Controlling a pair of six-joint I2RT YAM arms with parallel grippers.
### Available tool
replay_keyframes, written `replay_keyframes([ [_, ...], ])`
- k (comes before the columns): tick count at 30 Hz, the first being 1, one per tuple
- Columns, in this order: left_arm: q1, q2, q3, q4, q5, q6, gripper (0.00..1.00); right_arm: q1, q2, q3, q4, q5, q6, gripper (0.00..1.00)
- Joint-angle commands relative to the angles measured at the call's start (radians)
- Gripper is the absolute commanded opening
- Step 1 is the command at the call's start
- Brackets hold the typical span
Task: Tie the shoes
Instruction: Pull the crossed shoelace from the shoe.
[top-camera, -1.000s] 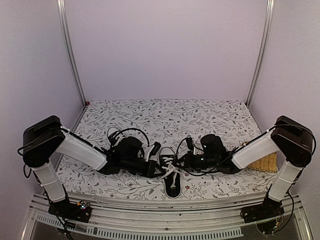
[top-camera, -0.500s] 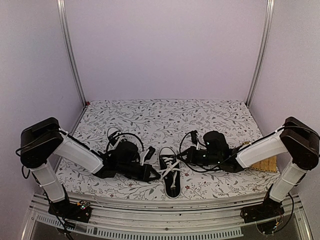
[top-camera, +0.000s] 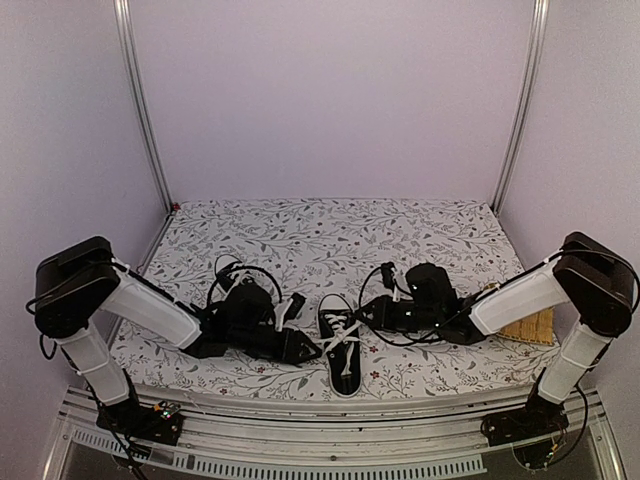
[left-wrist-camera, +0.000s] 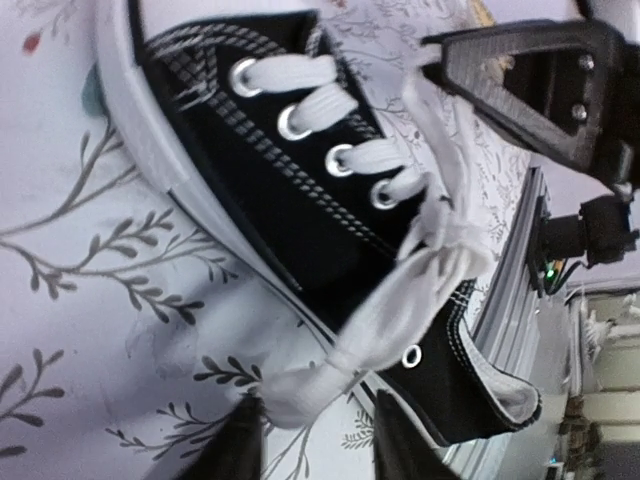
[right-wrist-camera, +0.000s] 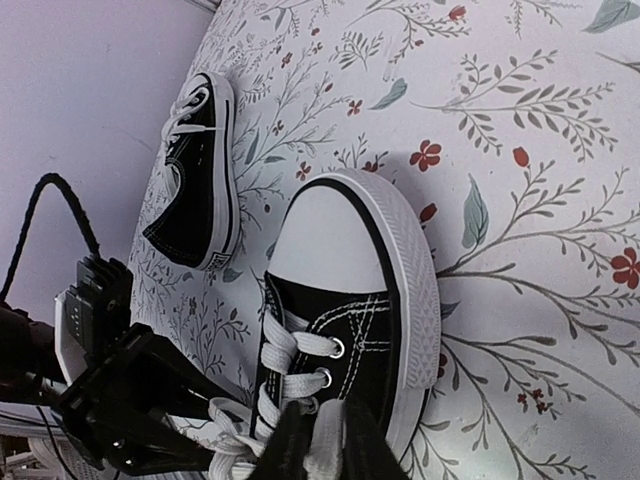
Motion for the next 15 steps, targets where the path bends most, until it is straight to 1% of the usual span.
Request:
replay_keyframes([
  [1, 0.012, -0.101, -0.005, -0.051, -0.039, 0.074, 0.51, -0.013, -0.025, 0.016, 0.03, -0.092, -0.081, 0.32],
  [3, 0.023, -0.152, -0.002, -0.119, -0.081, 0.12, 0.59, -0.016, -0.077, -0.005, 0.018, -0.093, -0.103, 0.49],
  [5, 0.028, -0.192, 0.026, -0.208, -0.118, 0.175, 0.62, -0.026, -0.123, -0.04, 0.006, -0.1, -0.119, 0.58],
  [6, 0.029, -0.203, 0.05, -0.256, -0.133, 0.204, 0.63, -0.029, -0.146, -0.058, 0.0, -0.104, -0.127, 0.6],
  [8, 0.025, -0.207, 0.104, -0.331, -0.147, 0.265, 0.65, -0.029, -0.184, -0.09, -0.005, -0.118, -0.145, 0.64],
  [11, 0.016, -0.171, 0.177, -0.372, -0.116, 0.343, 0.67, -0.029, -0.216, -0.135, 0.006, -0.175, -0.166, 0.66],
  [15, -0.002, -0.093, 0.278, -0.416, -0.072, 0.415, 0.67, -0.028, -0.206, -0.158, 0.034, -0.269, -0.196, 0.64],
])
